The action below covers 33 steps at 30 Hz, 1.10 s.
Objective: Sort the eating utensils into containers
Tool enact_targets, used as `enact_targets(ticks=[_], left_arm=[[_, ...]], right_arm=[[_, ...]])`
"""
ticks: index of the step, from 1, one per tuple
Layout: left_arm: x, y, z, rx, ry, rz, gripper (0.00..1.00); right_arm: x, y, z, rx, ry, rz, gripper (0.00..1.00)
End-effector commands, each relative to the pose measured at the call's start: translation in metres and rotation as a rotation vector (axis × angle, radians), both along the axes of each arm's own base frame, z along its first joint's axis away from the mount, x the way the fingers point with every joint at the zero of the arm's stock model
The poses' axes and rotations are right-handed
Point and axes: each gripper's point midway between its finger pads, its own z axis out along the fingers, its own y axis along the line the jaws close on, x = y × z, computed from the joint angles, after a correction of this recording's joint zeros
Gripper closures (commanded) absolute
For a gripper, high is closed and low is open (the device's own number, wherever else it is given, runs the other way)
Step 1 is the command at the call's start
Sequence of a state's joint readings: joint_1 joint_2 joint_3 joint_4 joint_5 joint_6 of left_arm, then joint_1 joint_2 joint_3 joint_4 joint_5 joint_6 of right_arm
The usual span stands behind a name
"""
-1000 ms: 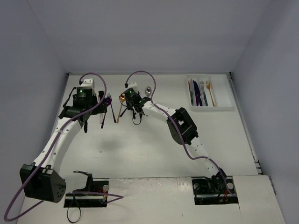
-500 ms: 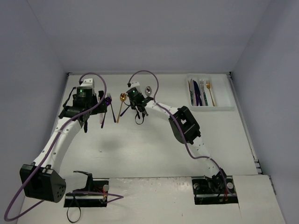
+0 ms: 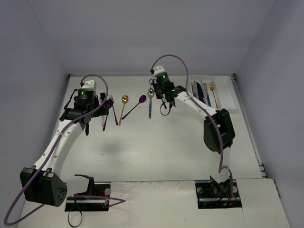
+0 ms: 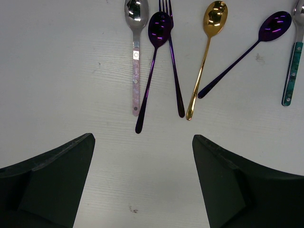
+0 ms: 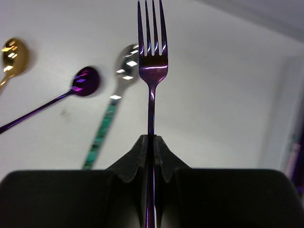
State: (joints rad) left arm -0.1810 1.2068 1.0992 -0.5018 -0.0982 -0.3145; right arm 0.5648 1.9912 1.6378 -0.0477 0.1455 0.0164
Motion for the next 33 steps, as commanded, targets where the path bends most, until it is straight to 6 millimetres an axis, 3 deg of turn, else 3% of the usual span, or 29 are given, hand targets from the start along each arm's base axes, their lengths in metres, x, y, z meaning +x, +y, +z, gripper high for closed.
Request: enact_targets(ticks=[1,3,8,12,13,14,17,24,29,33], left_arm=[[0.009,0.002,0.022,-0.002,-0.068,0.003,0.18],[0.009,0.002,0.022,-0.003,-0.068,0.001,0.18],[0.009,0.002,0.022,-0.002,-0.068,0.001,0.18],[0.009,0.002,0.021,-0.002,-0.065,-0.001,0.18],[0.009,0.002,0.022,-0.001,-0.067,-0.001,0.18],[0.009,0.002,0.021,-0.001,-0.065,-0.001,0.18],[0.009,0.002,0.021,0.001,-0.064,-0.002,0.18],[0.01,0.002,0.02,0.007,-0.059,-0.002,0.19],[0.01,0.003,0.019,0.008,-0.054,-0.001,0.18],[0.01,0.003,0.019,0.007,-0.055,-0.002,0.18]], right_arm=[[0.035,-0.101,0.049,-0.019,-0.101,-0.024,1.0],[0.05,-0.146,0.049,-0.003,-0.098,-0.062,1.0],[0.077,-0.234,0.039,-0.043,-0.094,-0.172,1.0],[0.089,-0.269,0.014,-0.074,-0.058,-0.206,1.0],[0.091,-0.282,0.017,-0.074,-0.064,-0.23,1.0],[0.094,-0.294,0.002,-0.07,-0.041,-0.243,1.0],[0.1,-0.311,-0.017,-0.061,-0.011,-0.259,1.0],[0.101,-0.328,-0.058,-0.07,0.059,-0.29,1.0],[0.097,-0.336,-0.074,-0.074,0.089,-0.317,1.0],[0.1,-0.334,-0.07,-0.058,0.067,-0.321,0.79]])
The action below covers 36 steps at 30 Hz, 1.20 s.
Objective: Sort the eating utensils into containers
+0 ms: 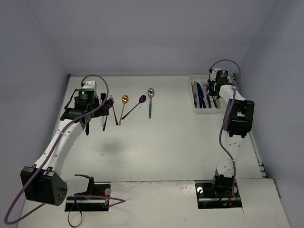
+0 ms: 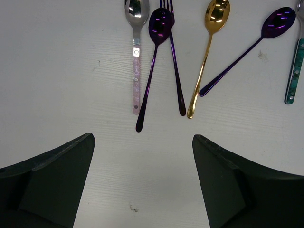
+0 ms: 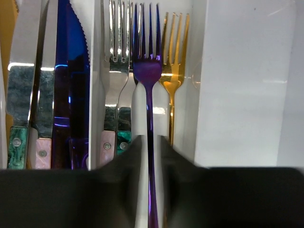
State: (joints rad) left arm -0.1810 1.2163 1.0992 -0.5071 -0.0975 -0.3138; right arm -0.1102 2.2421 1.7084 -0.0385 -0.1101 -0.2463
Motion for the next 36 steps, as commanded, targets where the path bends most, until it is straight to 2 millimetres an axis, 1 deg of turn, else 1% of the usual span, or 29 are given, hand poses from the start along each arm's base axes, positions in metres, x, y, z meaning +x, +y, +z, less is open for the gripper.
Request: enact_targets(ticks=[1,3,5,6,7,11,12,13,14,15,16,17,18,19,21,22,24,25,26,27,28,30,31,32,34,35,36], left_arm=[[0.01,0.003,0.023,0.004,-0.07,0.0,0.18],[0.01,0.002,0.023,0.003,-0.07,-0.002,0.18],[0.011,0.002,0.023,-0.001,-0.072,-0.001,0.18],[0.011,0.001,0.024,-0.001,-0.071,-0.005,0.18],[0.011,0.002,0.024,-0.002,-0.071,-0.003,0.18],[0.011,0.002,0.024,-0.004,-0.074,0.0,0.18],[0.012,0.001,0.022,-0.007,-0.07,0.0,0.18],[0.013,0.0,0.021,-0.012,-0.066,-0.001,0.18],[0.014,-0.001,0.019,-0.018,-0.06,-0.001,0.18],[0.015,-0.003,0.015,-0.023,-0.047,-0.002,0.18],[0.016,-0.005,0.01,-0.03,-0.031,-0.004,0.18],[0.018,-0.008,0.005,-0.039,-0.018,-0.006,0.18],[0.019,-0.009,0.001,-0.046,-0.005,-0.005,0.18],[0.021,-0.012,-0.004,-0.06,0.01,-0.004,0.18],[0.024,-0.016,-0.013,-0.073,0.036,0.007,0.19],[0.026,-0.018,-0.017,-0.074,0.047,0.012,0.19],[0.032,-0.021,-0.026,-0.081,0.073,0.026,0.19],[0.034,-0.023,-0.031,-0.085,0.084,0.029,0.19],[0.038,-0.025,-0.039,-0.086,0.106,0.036,0.2],[0.042,-0.027,-0.046,-0.086,0.123,0.04,0.22],[0.046,-0.029,-0.05,-0.087,0.136,0.042,0.23],[0.055,-0.033,-0.055,-0.093,0.146,0.044,0.27],[0.058,-0.036,-0.063,-0.088,0.166,0.047,0.29],[0.064,-0.038,-0.067,-0.083,0.174,0.051,0.32],[0.077,-0.044,-0.068,-0.076,0.171,0.058,0.42],[0.083,-0.046,-0.072,-0.073,0.176,0.063,0.45],[0.086,-0.047,-0.08,-0.065,0.193,0.071,0.48]], right_arm=[[0.02,-0.003,0.042,0.001,-0.124,-0.009,0.73],[0.022,-0.001,0.057,0.013,-0.153,-0.007,0.65],[0.023,0.003,0.073,0.022,-0.183,-0.004,0.61],[0.022,0.005,0.09,0.02,-0.212,-0.003,0.59],[0.022,0.005,0.101,0.017,-0.23,-0.018,0.58],[0.012,0.021,0.166,0.032,-0.342,-0.03,0.54],[0.005,0.027,0.189,0.055,-0.382,-0.042,0.53],[-0.001,0.034,0.204,0.078,-0.408,-0.051,0.51],[-0.008,0.043,0.211,0.101,-0.418,-0.056,0.5],[-0.017,0.05,0.226,0.135,-0.446,-0.069,0.48],[-0.027,0.057,0.237,0.175,-0.463,-0.081,0.48],[-0.035,0.065,0.236,0.214,-0.457,-0.086,0.47],[-0.044,0.073,0.243,0.263,-0.466,-0.083,0.46],[-0.059,0.083,0.253,0.332,-0.476,-0.079,0.45],[-0.082,0.096,0.266,0.399,-0.493,-0.075,0.41],[-0.096,0.103,0.277,0.427,-0.512,-0.066,0.4],[-0.114,0.109,0.271,0.467,-0.497,-0.078,0.38],[-0.125,0.11,0.277,0.482,-0.51,-0.08,0.38],[-0.132,0.112,0.268,0.496,-0.491,-0.085,0.37],[-0.141,0.114,0.274,0.509,-0.507,-0.075,0.37],[-0.147,0.115,0.274,0.515,-0.507,-0.073,0.37],[-0.164,0.12,0.267,0.525,-0.5,-0.067,0.36],[-0.172,0.123,0.262,0.531,-0.495,-0.064,0.36],[-0.178,0.125,0.258,0.536,-0.489,-0.064,0.36],[-0.186,0.129,0.249,0.542,-0.473,-0.061,0.36],[-0.19,0.132,0.245,0.544,-0.465,-0.056,0.36],[-0.193,0.134,0.241,0.549,-0.458,-0.05,0.36]])
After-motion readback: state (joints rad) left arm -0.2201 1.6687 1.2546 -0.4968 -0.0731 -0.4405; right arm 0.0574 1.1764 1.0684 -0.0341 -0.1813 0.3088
